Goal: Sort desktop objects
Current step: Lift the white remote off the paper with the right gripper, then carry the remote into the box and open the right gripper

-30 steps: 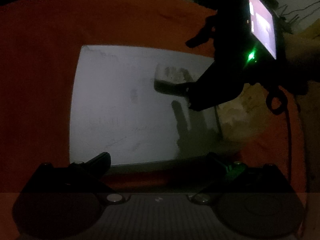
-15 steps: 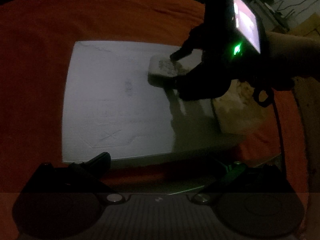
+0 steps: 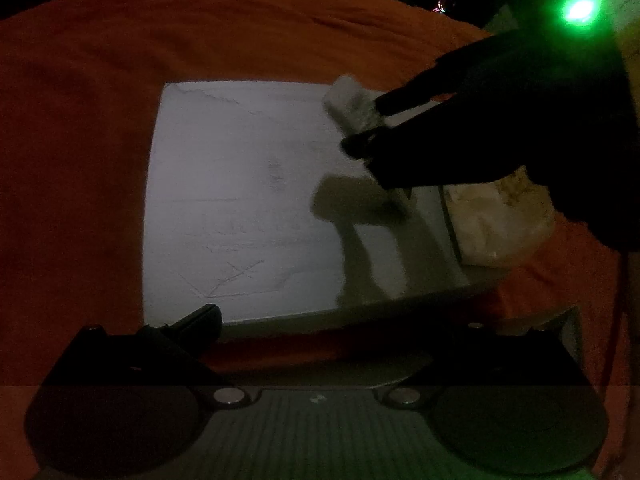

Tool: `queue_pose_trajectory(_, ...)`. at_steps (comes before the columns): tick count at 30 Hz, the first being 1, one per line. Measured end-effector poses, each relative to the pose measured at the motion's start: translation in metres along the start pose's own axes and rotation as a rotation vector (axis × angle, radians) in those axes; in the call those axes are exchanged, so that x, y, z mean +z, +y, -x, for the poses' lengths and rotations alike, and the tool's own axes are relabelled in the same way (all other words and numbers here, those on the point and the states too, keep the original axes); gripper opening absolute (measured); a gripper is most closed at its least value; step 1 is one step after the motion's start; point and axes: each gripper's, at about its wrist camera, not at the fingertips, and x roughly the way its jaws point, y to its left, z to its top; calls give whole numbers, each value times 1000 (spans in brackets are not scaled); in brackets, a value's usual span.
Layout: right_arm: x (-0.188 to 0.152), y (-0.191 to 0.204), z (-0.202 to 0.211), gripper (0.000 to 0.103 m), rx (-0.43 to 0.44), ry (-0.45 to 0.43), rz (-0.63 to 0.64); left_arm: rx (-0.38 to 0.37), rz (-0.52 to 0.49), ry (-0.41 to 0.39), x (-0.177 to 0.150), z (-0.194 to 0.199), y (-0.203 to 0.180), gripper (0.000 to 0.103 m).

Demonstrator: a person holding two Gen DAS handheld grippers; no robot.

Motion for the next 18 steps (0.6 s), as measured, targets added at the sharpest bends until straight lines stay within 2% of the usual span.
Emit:
queue_pose_trajectory(12, -30, -1, 94, 48, 48, -142, -234, 19, -40, -44, -23, 24, -13, 103)
queue_pose_trajectory(18, -64, 20, 168, 48, 68, -211, -241, 37, -110, -103, -44, 51, -25, 103)
